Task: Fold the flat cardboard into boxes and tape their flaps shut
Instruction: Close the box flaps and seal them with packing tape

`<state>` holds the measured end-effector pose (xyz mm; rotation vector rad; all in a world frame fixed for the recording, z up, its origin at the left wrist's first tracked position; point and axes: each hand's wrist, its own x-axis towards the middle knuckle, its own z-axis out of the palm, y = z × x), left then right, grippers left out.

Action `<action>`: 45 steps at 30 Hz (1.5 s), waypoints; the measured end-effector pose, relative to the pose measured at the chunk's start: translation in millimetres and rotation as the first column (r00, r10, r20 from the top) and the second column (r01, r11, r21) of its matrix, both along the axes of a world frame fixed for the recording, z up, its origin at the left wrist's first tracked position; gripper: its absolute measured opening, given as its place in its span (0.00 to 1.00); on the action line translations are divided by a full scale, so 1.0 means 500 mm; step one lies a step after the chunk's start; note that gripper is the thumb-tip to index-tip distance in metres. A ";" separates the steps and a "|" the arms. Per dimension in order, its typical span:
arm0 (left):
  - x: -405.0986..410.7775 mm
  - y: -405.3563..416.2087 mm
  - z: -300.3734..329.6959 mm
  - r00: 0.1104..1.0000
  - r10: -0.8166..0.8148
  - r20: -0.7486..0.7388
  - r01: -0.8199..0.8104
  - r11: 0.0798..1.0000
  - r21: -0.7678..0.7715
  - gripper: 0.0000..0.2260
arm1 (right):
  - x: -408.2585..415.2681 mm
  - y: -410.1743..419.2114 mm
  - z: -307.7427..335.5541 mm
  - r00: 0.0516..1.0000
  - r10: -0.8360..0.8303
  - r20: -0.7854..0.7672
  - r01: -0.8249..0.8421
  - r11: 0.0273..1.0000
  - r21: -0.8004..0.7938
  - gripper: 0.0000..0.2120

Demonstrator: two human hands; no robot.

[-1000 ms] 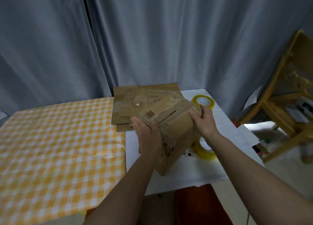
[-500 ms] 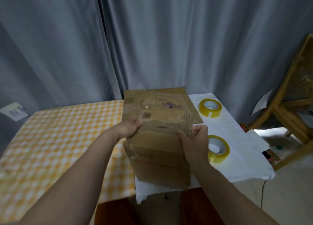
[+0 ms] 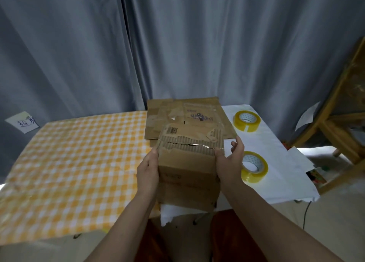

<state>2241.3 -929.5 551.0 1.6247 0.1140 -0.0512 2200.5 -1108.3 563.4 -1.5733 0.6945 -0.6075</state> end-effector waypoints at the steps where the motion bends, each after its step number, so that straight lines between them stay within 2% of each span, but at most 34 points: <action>1: -0.007 -0.001 0.000 0.999 0.028 -0.020 -0.030 0.997 -0.064 0.12 | 0.004 -0.004 0.001 0.999 0.043 -0.013 -0.043 0.999 0.013 0.32; 3: -0.012 -0.002 0.005 0.998 0.033 -0.052 -0.039 0.992 -0.117 0.09 | 0.022 -0.024 0.013 0.992 0.120 -0.031 -0.118 0.991 0.061 0.33; 6: -0.009 -0.001 0.006 0.993 0.043 -0.112 -0.056 0.992 -0.110 0.09 | 0.055 -0.068 0.044 0.982 0.187 -0.009 -0.183 0.967 0.176 0.34; 8: -0.017 -0.001 -0.004 0.986 0.102 -0.130 -0.109 0.993 -0.046 0.18 | 0.070 -0.084 0.054 0.969 0.246 -0.002 -0.241 0.951 0.196 0.32; 10: -0.036 -0.011 -0.015 0.966 0.207 -0.154 -0.209 0.978 0.005 0.28 | 0.072 -0.081 0.050 0.954 0.293 -0.061 -0.280 0.946 0.163 0.28; 13: -0.060 -0.045 -0.012 0.974 0.197 -0.112 -0.201 0.979 -0.027 0.29 | 0.060 -0.066 0.029 0.966 0.242 -0.088 -0.227 0.962 0.152 0.18; 16: -0.011 -0.060 0.024 0.978 0.210 -0.002 -0.210 0.977 0.024 0.29 | 0.054 -0.043 0.028 0.997 0.069 -0.017 -0.063 0.973 0.221 0.11; 19: 0.083 -0.068 0.085 0.992 0.118 0.051 -0.122 0.989 0.080 0.31 | 0.050 -0.026 0.031 0.991 -0.131 -0.017 0.132 0.984 0.117 0.11; 21: 0.127 -0.080 0.107 0.999 -0.014 0.042 0.012 0.999 0.044 0.28 | 0.034 -0.013 0.026 0.984 -0.180 0.008 0.180 0.983 0.028 0.09; 23: 0.132 -0.093 0.093 0.985 -0.172 0.015 0.171 0.983 0.064 0.21 | 0.018 -0.002 0.007 0.990 -0.138 -0.031 0.137 0.990 -0.039 0.09; 25: 0.115 -0.098 0.060 0.960 -0.264 -0.093 0.270 0.961 0.057 0.19 | 0.010 0.001 -0.011 0.989 -0.071 -0.130 0.062 0.995 -0.072 0.13; 28: 0.112 -0.089 0.038 0.941 -0.287 -0.179 0.292 0.956 -0.002 0.21 | 0.018 -0.013 -0.017 0.987 0.009 -0.160 -0.024 0.995 -0.098 0.17; 30: 0.116 -0.084 0.044 0.940 -0.282 -0.191 0.285 0.959 -0.013 0.21 | 0.020 -0.014 -0.015 0.986 0.094 -0.138 -0.099 0.995 -0.027 0.17; 32: 0.105 -0.083 0.044 0.948 -0.287 -0.138 0.298 0.952 0.074 0.21 | 0.017 -0.007 -0.019 0.988 0.136 -0.070 -0.134 0.991 0.029 0.16; 34: 0.085 -0.083 0.043 0.963 -0.270 -0.012 0.264 0.928 0.265 0.22 | 0.014 -0.001 -0.023 0.989 0.143 -0.026 -0.143 0.990 0.015 0.15; 36: 0.067 -0.077 0.044 0.950 -0.232 0.209 0.087 0.839 0.538 0.23 | 0.016 -0.002 -0.030 0.985 0.170 -0.008 -0.170 0.986 0.003 0.16; 37: 0.058 -0.074 0.046 0.906 -0.273 0.324 -0.022 0.734 0.679 0.24 | 0.017 -0.006 -0.033 0.983 0.186 -0.006 -0.186 0.983 -0.005 0.17; 38: 0.048 -0.074 0.049 0.835 -0.386 0.393 -0.092 0.606 0.790 0.25 | 0.019 -0.012 -0.036 0.980 0.197 -0.002 -0.197 0.980 -0.010 0.18; 39: 0.038 -0.079 0.053 0.757 -0.535 0.374 -0.109 0.461 0.881 0.26 | 0.022 -0.021 -0.040 0.979 0.204 0.007 -0.204 0.979 -0.005 0.19; 40: 0.029 -0.085 0.054 0.692 -0.662 0.288 -0.100 0.306 0.947 0.28 | 0.025 -0.032 -0.044 0.978 0.206 0.010 -0.206 0.978 0.007 0.20; 41: 0.021 -0.092 0.052 0.656 -0.731 0.185 -0.080 0.176 0.981 0.30 | 0.027 -0.045 -0.049 0.979 0.202 0.000 -0.202 0.979 0.008 0.20; 42: 0.017 -0.097 0.047 0.656 -0.747 0.110 -0.058 0.095 0.994 0.31 | 0.028 -0.062 -0.055 0.982 0.187 -0.033 -0.188 0.982 -0.022 0.20; 43: 0.017 -0.100 0.042 0.672 -0.737 0.074 -0.046 0.059 0.997 0.30 | 0.028 -0.084 -0.065 0.983 0.160 -0.091 -0.168 0.981 -0.095 0.18; 45: 0.021 -0.099 0.036 0.685 -0.725 0.078 -0.062 0.049 0.997 0.29 | 0.022 -0.141 -0.096 0.964 0.071 -0.255 -0.142 0.952 -0.272 0.14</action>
